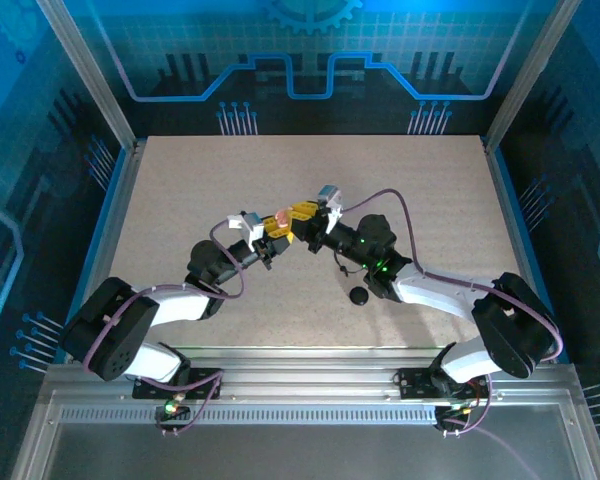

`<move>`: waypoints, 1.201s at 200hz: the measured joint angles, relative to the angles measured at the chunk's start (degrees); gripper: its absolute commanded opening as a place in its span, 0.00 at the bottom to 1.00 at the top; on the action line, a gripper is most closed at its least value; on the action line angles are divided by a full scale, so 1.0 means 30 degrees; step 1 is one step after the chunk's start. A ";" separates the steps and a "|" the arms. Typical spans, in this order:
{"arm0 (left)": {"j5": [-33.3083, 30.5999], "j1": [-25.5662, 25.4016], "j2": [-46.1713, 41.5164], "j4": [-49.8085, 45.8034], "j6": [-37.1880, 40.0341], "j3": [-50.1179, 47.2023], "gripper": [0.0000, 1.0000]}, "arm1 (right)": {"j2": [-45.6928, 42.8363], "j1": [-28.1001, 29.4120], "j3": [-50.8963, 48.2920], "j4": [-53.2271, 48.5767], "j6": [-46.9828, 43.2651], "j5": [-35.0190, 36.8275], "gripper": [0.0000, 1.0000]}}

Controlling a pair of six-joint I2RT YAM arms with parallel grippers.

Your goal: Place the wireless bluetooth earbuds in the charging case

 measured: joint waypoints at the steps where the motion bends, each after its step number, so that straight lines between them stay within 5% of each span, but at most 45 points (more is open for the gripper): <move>1: 0.0000 0.0000 0.0000 0.0000 0.0000 0.0000 0.12 | 0.0000 0.0000 0.0007 0.0000 0.0000 0.0015 0.21; 38: -0.0452 0.0000 -0.0029 -0.0036 0.0007 -0.0160 0.11 | -0.0517 -0.0080 0.0372 -0.2200 0.0000 0.0197 0.21; 137: -0.3184 0.0000 -0.4896 -0.5129 0.1392 -0.2069 0.12 | -0.1916 -0.1625 0.3519 -2.0669 0.4495 0.1304 0.20; 240: -0.5136 0.0000 -0.9799 -1.1744 0.2310 -0.2900 0.13 | 0.4328 0.0415 0.5144 -2.5959 0.8692 0.3949 0.21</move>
